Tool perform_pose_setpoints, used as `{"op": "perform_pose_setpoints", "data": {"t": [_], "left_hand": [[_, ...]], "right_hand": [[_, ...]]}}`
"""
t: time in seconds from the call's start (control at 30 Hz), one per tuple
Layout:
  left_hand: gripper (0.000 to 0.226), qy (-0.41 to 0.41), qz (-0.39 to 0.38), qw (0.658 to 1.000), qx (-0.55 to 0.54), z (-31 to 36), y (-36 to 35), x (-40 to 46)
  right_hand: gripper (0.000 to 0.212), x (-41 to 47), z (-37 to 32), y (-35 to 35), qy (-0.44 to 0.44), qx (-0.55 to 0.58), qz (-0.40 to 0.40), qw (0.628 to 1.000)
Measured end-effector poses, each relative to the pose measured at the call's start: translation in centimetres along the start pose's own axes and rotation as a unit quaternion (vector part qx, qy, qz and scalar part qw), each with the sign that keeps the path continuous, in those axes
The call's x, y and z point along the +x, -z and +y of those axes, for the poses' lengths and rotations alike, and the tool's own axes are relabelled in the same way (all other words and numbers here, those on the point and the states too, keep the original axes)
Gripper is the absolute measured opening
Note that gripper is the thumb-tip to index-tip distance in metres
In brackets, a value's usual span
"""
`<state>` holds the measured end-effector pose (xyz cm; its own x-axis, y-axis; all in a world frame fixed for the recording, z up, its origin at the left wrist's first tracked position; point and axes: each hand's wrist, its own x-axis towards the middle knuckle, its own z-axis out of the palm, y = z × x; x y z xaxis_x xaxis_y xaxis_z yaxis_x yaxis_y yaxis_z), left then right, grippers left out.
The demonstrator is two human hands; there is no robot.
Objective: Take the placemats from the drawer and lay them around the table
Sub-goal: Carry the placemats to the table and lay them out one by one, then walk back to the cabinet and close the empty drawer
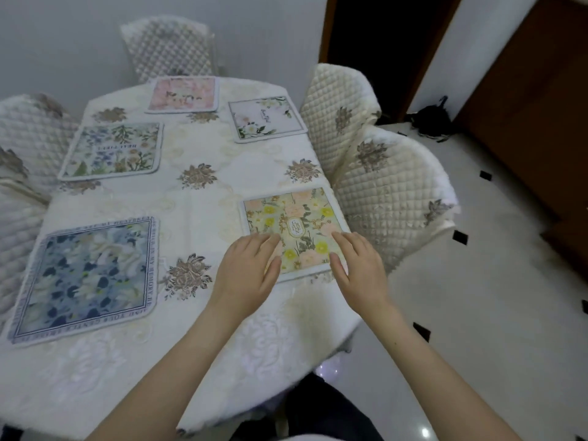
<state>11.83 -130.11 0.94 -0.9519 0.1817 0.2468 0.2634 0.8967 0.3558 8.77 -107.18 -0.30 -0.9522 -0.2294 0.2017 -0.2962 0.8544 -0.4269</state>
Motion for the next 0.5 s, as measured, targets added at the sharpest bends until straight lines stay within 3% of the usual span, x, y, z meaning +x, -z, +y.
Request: {"op": "perform_pose_setpoints", "data": {"t": [0.17, 0.33, 0.5], "left_hand": [[0.050, -0.050, -0.048, 0.997, -0.039, 4.2, -0.7, -7.2], [0.051, -0.074, -0.137, 0.986, -0.050, 4.8, -3.1, -13.6], [0.051, -0.135, -0.179, 0.973, -0.049, 6.9, -4.3, -13.6]], "right_hand": [[0.051, -10.6, -2.8, 0.3, -0.071, -0.018, 0.023, 0.997], [0.047, -20.9, -3.1, 0.1, -0.154, -0.034, -0.007, 0.988], [0.050, -26.3, -1.6, 2.0, -0.255, -0.056, 0.012, 0.965]]}}
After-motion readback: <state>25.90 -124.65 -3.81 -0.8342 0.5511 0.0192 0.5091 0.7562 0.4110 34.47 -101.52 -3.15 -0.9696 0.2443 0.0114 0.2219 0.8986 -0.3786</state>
